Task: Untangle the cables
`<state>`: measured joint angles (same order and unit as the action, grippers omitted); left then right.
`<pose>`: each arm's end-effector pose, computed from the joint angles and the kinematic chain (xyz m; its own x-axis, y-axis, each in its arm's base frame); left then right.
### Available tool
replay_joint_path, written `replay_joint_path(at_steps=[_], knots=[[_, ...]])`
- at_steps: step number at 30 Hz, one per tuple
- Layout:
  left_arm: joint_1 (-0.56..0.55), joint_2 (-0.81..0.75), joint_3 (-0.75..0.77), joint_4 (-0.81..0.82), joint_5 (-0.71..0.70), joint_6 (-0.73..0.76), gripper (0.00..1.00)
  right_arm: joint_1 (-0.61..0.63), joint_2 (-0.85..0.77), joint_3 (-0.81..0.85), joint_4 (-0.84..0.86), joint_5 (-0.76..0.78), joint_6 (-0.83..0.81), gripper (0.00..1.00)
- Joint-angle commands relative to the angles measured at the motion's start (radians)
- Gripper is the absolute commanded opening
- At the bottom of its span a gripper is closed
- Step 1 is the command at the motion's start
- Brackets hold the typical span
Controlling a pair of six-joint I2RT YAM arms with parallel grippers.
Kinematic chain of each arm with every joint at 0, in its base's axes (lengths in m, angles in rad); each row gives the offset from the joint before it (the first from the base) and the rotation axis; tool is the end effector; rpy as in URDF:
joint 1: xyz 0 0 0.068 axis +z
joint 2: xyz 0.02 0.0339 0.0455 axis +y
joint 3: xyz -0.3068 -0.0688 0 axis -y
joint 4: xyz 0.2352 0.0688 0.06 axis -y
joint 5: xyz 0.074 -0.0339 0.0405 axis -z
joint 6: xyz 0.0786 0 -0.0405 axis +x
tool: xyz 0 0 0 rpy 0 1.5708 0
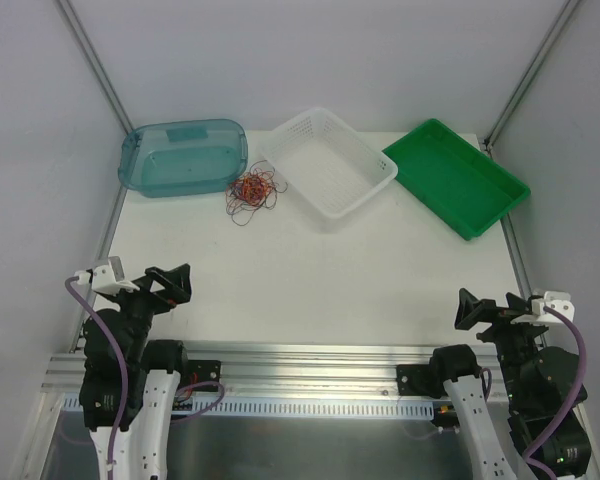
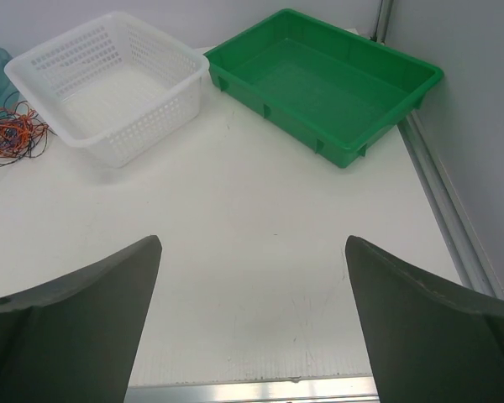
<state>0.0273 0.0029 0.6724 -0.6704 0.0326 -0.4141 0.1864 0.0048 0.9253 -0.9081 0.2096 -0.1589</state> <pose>0.0130 -0.0022 0.3073 -0.0030 -0.4024 -0.9155 0.0045 0.9155 -0.4024 -0.0375 -0.0237 0.3404 0.0084 -0.1559 -0.9877 0.0248 0.9875 -0.1557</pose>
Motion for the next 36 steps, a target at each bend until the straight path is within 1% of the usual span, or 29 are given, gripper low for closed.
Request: replay_joint_path(at_steps=[1, 5, 6, 8, 10, 11, 12, 14, 15, 16, 17, 18, 19, 20, 21, 22, 25, 26, 27, 29, 30, 32, 33, 35, 36], knots=[[0.005, -0.159, -0.017, 0.028, -0.008, -0.034, 0.99, -0.005, -0.184, 0.006, 0.040, 0.021, 0.007, 0.97], [0.005, -0.104, -0.028, 0.026, -0.026, -0.083, 0.99, -0.004, -0.169, 0.015, 0.055, -0.062, 0.015, 0.97], [0.005, -0.069, -0.033, 0.029, -0.028, -0.095, 0.99, -0.005, -0.158, 0.017, 0.057, -0.078, 0.024, 0.97], [0.005, -0.026, -0.054, 0.051, -0.049, -0.132, 0.99, -0.004, -0.103, 0.029, 0.051, -0.108, 0.048, 0.97], [0.005, 0.073, -0.100, 0.087, -0.065, -0.175, 0.99, -0.005, -0.030, 0.024, 0.043, -0.153, 0.100, 0.97], [0.005, 0.112, -0.109, 0.107, -0.051, -0.230, 0.99, -0.005, -0.007, 0.020, 0.043, -0.173, 0.114, 0.97], [0.005, 0.199, -0.126, 0.132, 0.005, -0.253, 0.99, -0.005, 0.036, 0.015, 0.043, -0.200, 0.136, 0.97], [0.005, 0.300, -0.131, 0.205, 0.079, -0.313, 0.99, -0.007, 0.128, 0.006, 0.038, -0.268, 0.156, 0.97], [0.005, 0.404, -0.123, 0.224, 0.131, -0.327, 0.99, -0.007, 0.156, 0.003, 0.038, -0.323, 0.156, 0.97], [0.005, 0.460, -0.116, 0.244, 0.151, -0.336, 0.99, -0.005, 0.184, -0.002, 0.040, -0.361, 0.156, 0.97], [0.005, 0.511, -0.108, 0.285, 0.167, -0.347, 0.99, -0.005, 0.239, -0.006, 0.049, -0.447, 0.156, 0.97], [0.005, 0.605, -0.090, 0.310, 0.182, -0.351, 0.99, -0.005, 0.257, -0.011, 0.054, -0.481, 0.156, 0.97], [0.005, 0.649, -0.083, 0.337, 0.202, -0.357, 0.99, -0.005, 0.279, -0.017, 0.061, -0.512, 0.156, 0.97], [0.003, 0.689, -0.077, 0.368, 0.213, -0.367, 0.99, -0.005, 0.300, -0.035, 0.077, -0.532, 0.195, 0.97], [0.000, 0.762, -0.067, 0.434, 0.213, -0.377, 0.99, -0.004, 0.307, -0.048, 0.087, -0.561, 0.206, 0.97], [-0.001, 0.799, -0.059, 0.463, 0.210, -0.387, 0.99, -0.007, 0.310, -0.057, 0.097, -0.572, 0.219, 0.97], [-0.026, 0.955, 0.009, 0.541, 0.152, -0.397, 0.99, -0.005, 0.301, -0.092, 0.129, -0.587, 0.251, 0.97], [-0.064, 1.003, 0.033, 0.549, 0.104, -0.397, 0.99, -0.005, 0.299, -0.100, 0.136, -0.584, 0.254, 0.97], [-0.097, 1.093, 0.091, 0.555, 0.072, -0.397, 0.99, -0.005, 0.294, -0.109, 0.138, -0.578, 0.251, 0.97], [-0.134, 1.184, 0.150, 0.584, -0.006, -0.402, 0.99, -0.005, 0.294, -0.114, 0.144, -0.573, 0.242, 0.97], [-0.168, 1.273, 0.209, 0.592, -0.026, -0.408, 0.99, -0.004, 0.296, -0.117, 0.146, -0.573, 0.242, 0.97], [-0.200, 1.362, 0.274, 0.609, -0.086, -0.404, 0.99, -0.005, 0.299, -0.120, 0.161, -0.579, 0.239, 0.97], [-0.219, 1.447, 0.339, 0.608, -0.139, -0.397, 0.99, -0.005, 0.300, -0.123, 0.167, -0.582, 0.240, 0.97], [-0.257, 1.528, 0.400, 0.609, -0.196, -0.391, 0.99, -0.005, 0.305, -0.128, 0.185, -0.602, 0.240, 0.97], [-0.263, 1.599, 0.452, 0.609, -0.244, -0.393, 0.99, -0.005, 0.307, -0.131, 0.192, -0.607, 0.242, 0.97]])
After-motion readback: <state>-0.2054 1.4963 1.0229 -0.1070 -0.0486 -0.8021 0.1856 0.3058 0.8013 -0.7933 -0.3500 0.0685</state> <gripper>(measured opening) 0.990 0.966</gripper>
